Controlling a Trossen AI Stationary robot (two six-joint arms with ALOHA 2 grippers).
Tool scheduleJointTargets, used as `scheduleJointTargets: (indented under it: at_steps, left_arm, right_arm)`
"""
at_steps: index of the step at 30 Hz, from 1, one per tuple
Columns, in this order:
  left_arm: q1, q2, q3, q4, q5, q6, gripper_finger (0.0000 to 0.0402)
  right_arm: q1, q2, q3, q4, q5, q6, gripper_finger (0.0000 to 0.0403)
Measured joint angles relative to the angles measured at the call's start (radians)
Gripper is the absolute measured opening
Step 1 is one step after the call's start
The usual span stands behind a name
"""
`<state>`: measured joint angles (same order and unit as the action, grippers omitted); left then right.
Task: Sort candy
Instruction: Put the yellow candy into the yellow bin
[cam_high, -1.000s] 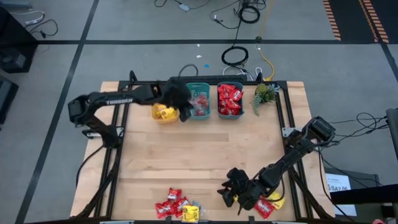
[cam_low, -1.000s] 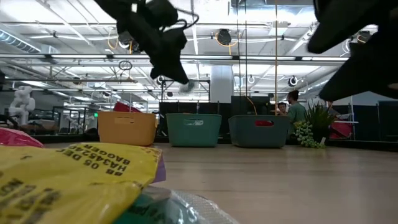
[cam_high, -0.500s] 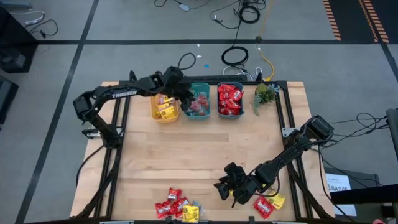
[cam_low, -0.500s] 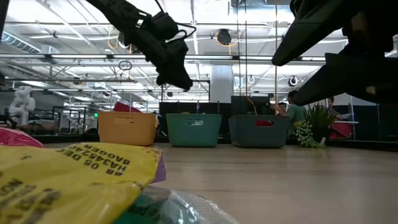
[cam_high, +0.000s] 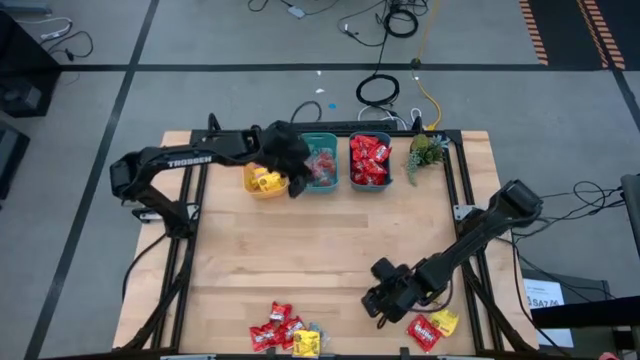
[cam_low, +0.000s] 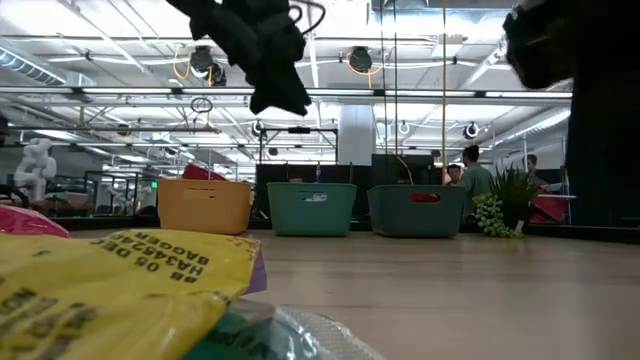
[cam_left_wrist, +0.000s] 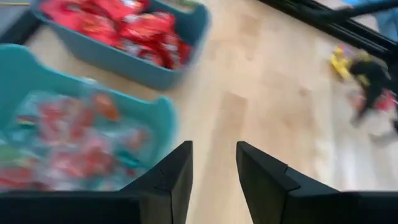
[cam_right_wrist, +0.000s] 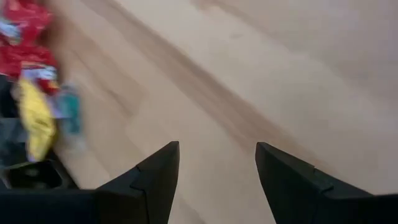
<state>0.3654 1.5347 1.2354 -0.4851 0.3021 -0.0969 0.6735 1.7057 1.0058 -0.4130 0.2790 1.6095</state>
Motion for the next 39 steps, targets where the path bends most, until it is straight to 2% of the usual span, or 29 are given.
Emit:
scheduleJointTargets:
  at_steps: [4, 10, 15, 19, 27, 31, 36, 39]
  left_arm:
    - [-0.112, -0.021, 0.0, -0.059, -0.01, -0.061, 0.0132]
    - [-0.318, -0.055, 0.0, -0.102, -0.177, -0.173, 0.0132]
    - [-0.48, -0.067, 0.0, -0.142, -0.228, -0.301, 0.0132]
    - [-0.609, -0.067, -0.008, -0.16, -0.289, -0.425, 0.0132]
    - [-0.904, -0.066, -0.104, -0.096, -0.43, -0.78, 0.0132]
    - [-1.014, -0.066, -0.176, 0.019, -0.519, -0.949, 0.0132]
    - [-1.103, -0.066, -0.234, 0.135, -0.539, -1.034, 0.0132]
    - [-1.134, -0.066, -0.233, 0.138, -0.569, -1.05, 0.0132]
  right_arm:
    - [0.0, -0.127, 0.0, -0.177, 0.006, -0.013, 0.0203]
    - [0.016, -0.323, 0.0, -0.454, -0.007, -0.024, 0.0203]
    - [0.068, -0.431, 0.0, -0.652, -0.116, 0.04, 0.0203]
    - [0.12, -0.437, 0.0, -0.749, -0.205, 0.111, 0.0203]
    - [0.221, -0.333, 0.0, -0.758, -0.31, 0.185, 0.0203]
    - [0.257, -0.273, 0.0, -0.718, -0.312, 0.188, 0.0203]
    - [0.275, -0.223, -0.017, -0.655, -0.312, 0.186, 0.0203]
    - [0.28, -0.221, -0.096, -0.514, -0.312, 0.195, 0.0203]
